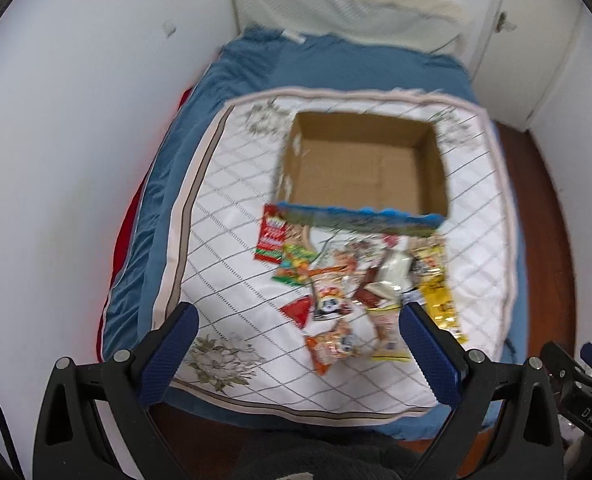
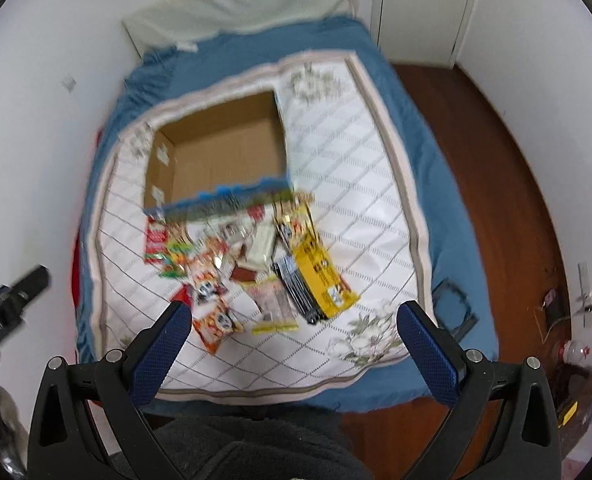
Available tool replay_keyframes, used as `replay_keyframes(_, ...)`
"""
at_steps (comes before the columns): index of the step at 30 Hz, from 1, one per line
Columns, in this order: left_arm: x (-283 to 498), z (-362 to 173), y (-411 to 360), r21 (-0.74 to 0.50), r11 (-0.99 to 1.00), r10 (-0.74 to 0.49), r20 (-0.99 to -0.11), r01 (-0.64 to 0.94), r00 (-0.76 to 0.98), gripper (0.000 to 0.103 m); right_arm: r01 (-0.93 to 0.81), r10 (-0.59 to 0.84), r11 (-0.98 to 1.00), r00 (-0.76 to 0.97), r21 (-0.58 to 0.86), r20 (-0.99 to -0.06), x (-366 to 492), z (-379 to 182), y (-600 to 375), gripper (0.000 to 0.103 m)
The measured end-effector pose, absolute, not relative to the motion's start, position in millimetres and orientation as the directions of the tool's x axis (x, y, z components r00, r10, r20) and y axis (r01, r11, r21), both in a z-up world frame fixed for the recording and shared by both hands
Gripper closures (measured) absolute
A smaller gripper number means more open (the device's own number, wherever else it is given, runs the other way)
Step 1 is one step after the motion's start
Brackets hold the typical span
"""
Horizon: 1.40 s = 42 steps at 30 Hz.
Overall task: Organize snacks
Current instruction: 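Grasp the orange panda bag with left gripper while right grasps yellow-black bag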
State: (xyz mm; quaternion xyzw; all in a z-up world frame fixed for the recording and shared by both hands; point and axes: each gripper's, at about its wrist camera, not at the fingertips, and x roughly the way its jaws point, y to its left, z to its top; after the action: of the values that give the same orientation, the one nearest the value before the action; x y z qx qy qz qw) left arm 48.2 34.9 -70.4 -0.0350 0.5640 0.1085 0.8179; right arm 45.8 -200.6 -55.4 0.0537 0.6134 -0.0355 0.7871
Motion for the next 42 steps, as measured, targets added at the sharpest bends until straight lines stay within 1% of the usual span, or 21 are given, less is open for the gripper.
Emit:
replay_keyframes(3,65.4,-116.6,44.0,0.106,0.968,0.167,-0.949,-0.228,0.266,0.000,0.129,-0.017,0.992,0.191,0.008,-0.981,62.6,-107.0,-206.4,0.000)
replay_keyframes(7,84.2,-179.1,46.4,0.108,0.968,0.144,-0.978,-0.226,0.150,0.000,0.144,-0.058,0.989,0.103,-0.042,-0.993,89.1,-186.3,-217.0,0.000)
replay_keyframes(10,96.4,-235.3,38.6,0.099,0.978,0.108,-0.993,-0.186,0.040,0.000,0.141,-0.076,0.987,0.034,-0.070,-0.997,109.0,-245.7,-224.6,0.000)
replay_keyframes(12,100.3,-264.1,31.7,0.108,0.982,0.110,-0.994,-0.152,0.005,0.000,0.124,-0.080,0.989,-0.009,-0.080,-0.997,118.7,-280.1,-225.8,0.000)
replay_keyframes(13,103.4,-284.9,23.6,0.096,0.991,0.094,-0.995,-0.097,-0.021,0.000,0.112,-0.086,0.990,-0.029,-0.089,-0.996,123.2,-296.9,-225.3,0.000)
replay_keyframes(15,106.7,-312.0,11.0,0.102,0.995,0.101,-0.994,-0.014,-0.050,0.000,0.073,-0.087,0.993,-0.065,-0.092,-0.994,130.1,-327.8,-222.1,0.000)
replay_keyframes(17,106.6,-339.2,-7.0,0.093,0.990,0.102,-0.992,0.109,-0.079,0.000,0.040,-0.087,0.995,-0.105,-0.092,-0.991,132.1,-350.7,-219.6,0.000)
replay_keyframes(21,94.0,-373.6,-32.9,0.061,0.947,0.109,-0.985,0.316,-0.137,0.000,-0.024,-0.086,0.996,-0.180,-0.083,-0.980,127.7,-385.6,-211.7,0.000)
replay_keyframes(24,79.5,-396.9,-48.9,0.054,0.901,0.139,-0.975,0.430,-0.170,0.000,-0.062,-0.097,0.994,-0.214,-0.086,-0.972,124.8,-405.0,-210.8,0.000)
replay_keyframes(27,70.1,-421.9,-55.7,0.095,0.868,0.208,-0.960,0.487,-0.185,0.000,-0.073,-0.090,0.995,-0.235,-0.075,-0.968,124.4,-420.7,-212.4,0.000)
replay_keyframes(29,71.1,-435.0,-52.9,0.129,0.871,0.244,-0.951,0.474,-0.189,0.000,-0.075,-0.087,0.995,-0.247,-0.070,-0.965,125.3,-429.2,-213.9,0.000)
replay_keyframes(30,74.8,-438.1,-49.1,0.113,0.883,0.235,-0.946,0.455,-0.222,0.000,-0.077,-0.087,0.995,-0.252,-0.069,-0.964,126.1,-433.5,-214.0,0.000)
replay_keyframes(36,112.0,-435.5,-9.0,0.147,0.969,0.190,-0.957,0.198,-0.219,0.000,-0.109,-0.103,0.991,-0.278,-0.075,-0.955,130.5,-458.5,-210.7,0.000)
replay_keyframes(38,121.4,-437.2,5.8,0.124,0.986,0.148,-0.959,0.112,-0.241,0.000,-0.118,-0.121,0.989,-0.288,-0.090,-0.950,128.1,-465.2,-208.8,0.000)
replay_keyframes(42,127.1,-439.6,26.4,0.085,0.996,0.092,-0.956,0.036,-0.280,0.000,-0.118,-0.147,0.986,-0.291,-0.117,-0.945,117.8,-484.0,-211.7,0.000)
